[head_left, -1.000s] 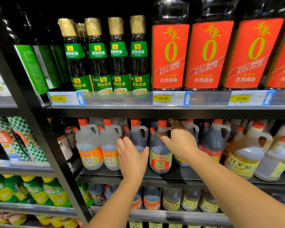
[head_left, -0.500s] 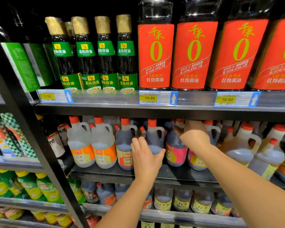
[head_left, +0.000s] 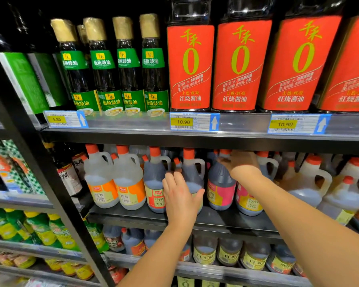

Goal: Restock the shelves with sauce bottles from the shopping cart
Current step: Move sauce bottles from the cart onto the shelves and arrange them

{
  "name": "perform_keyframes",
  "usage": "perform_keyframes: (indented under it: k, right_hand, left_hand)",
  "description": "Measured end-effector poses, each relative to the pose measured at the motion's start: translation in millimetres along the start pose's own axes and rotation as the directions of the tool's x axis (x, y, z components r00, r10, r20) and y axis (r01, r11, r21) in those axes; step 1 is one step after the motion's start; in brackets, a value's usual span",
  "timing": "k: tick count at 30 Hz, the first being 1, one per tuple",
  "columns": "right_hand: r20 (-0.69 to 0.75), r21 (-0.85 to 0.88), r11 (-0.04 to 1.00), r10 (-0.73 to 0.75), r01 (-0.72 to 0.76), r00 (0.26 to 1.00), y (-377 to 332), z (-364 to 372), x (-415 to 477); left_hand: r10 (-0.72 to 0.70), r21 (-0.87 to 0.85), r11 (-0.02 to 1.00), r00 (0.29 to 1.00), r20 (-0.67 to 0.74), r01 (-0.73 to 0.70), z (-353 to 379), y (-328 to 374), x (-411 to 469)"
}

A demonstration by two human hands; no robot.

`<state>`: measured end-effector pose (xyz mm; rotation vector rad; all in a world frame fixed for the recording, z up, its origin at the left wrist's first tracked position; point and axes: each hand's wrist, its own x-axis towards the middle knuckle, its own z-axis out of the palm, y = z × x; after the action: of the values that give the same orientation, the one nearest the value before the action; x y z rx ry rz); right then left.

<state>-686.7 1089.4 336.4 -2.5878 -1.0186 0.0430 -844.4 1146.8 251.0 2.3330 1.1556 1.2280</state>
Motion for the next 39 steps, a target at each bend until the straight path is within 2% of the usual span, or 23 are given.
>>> perform_keyframes:
  k: [5, 16, 27, 31, 39]
  right_hand:
    - [-0.025, -0.09, 0.996, -0.007, 0.005, 1.0, -3.4, -8.6, -4.6]
    - [0.044, 0.156, 0.988, -0.026, 0.019, 0.999, -8.8, -17.6, -24.5]
    - [-0.034, 0.345, 0.926, -0.152, 0.154, 0.988, 1.9, -19.6, -43.6]
    - [0.002, 0.341, 0.928, -0.158, 0.148, 0.987, 5.4, -19.0, -43.8]
    - [-0.079, 0.316, 0.934, -0.147, 0.164, 0.986, 11.4, -10.9, -48.8]
  left_hand:
    - [0.009, -0.004, 1.0, 1.0, 0.028, -0.008, -2.2, -0.6, 0.2]
    - [0.022, 0.001, 1.0, 0.997, 0.077, -0.022, -6.1, -3.9, 1.0]
    - [0.021, -0.001, 1.0, 0.998, 0.067, -0.021, -3.7, -5.9, 1.0]
    - [0.028, 0.009, 1.0, 0.998, 0.061, -0.029, -2.1, -7.1, 0.3]
    - [0.015, -0.027, 1.0, 0.999, 0.03, -0.014, -7.2, 0.1, -6.9]
